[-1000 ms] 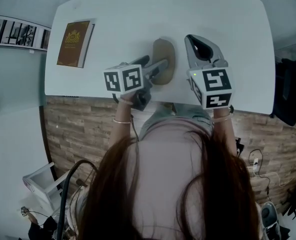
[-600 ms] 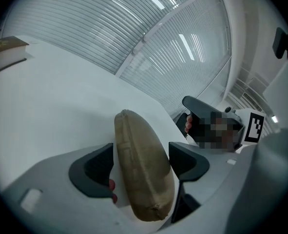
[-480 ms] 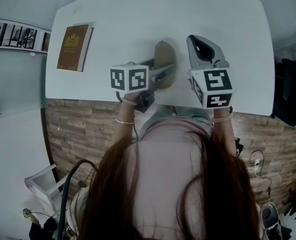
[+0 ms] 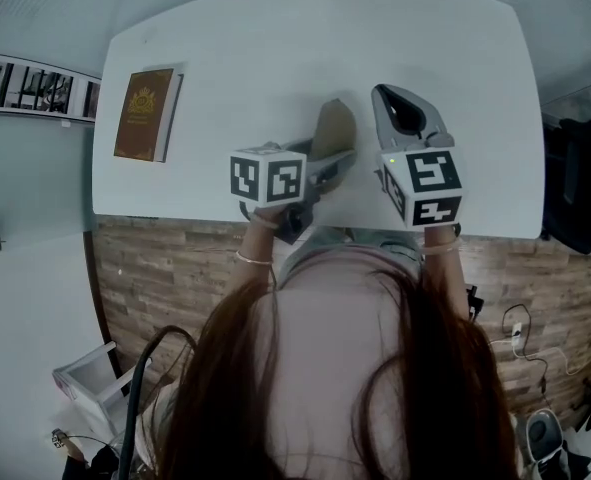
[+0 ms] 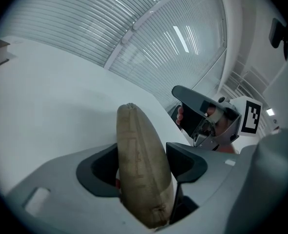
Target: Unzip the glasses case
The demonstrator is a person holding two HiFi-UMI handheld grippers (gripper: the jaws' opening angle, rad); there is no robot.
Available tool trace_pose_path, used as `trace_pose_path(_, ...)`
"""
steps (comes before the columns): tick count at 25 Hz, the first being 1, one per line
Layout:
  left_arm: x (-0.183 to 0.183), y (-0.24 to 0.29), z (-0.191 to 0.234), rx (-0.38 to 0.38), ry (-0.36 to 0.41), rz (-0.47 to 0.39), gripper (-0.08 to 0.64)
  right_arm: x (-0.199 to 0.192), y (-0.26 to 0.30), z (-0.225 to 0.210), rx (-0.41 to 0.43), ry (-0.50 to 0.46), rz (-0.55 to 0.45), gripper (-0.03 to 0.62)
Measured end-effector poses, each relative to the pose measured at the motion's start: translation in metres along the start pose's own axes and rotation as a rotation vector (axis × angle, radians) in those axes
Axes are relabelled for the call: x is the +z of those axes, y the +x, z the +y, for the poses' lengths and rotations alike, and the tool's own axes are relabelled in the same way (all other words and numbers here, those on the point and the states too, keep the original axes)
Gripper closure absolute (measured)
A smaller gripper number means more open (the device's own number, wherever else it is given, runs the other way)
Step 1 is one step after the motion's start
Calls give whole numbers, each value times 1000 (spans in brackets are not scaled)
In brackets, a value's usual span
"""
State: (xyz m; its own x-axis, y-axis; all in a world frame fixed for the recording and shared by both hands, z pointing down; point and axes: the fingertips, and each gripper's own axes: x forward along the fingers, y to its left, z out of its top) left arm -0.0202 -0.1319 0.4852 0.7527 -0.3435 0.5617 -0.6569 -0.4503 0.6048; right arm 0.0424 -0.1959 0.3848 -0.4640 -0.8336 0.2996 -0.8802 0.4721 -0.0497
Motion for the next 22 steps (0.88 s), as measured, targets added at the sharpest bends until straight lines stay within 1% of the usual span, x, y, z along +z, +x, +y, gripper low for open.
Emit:
trace_pose_path(3, 2, 2, 0, -1, 19, 9, 259, 0, 4, -2, 6, -7, 1, 590)
trace_pose_path(7, 8, 1, 4, 22, 56, 0, 264, -1, 6, -3, 22, -8, -3, 590)
trace_pose_path(12, 30, -4, 3, 4, 87, -34, 264, 4, 10, -2, 66, -28, -30, 590)
trace_pose_path(15, 42, -8, -2, 4, 129, -43, 264, 9, 10, -1, 99, -30, -43, 591)
trace_pose_path(22, 69, -19, -13, -14, 225, -77, 264, 22, 10, 1, 166, 0, -84, 590)
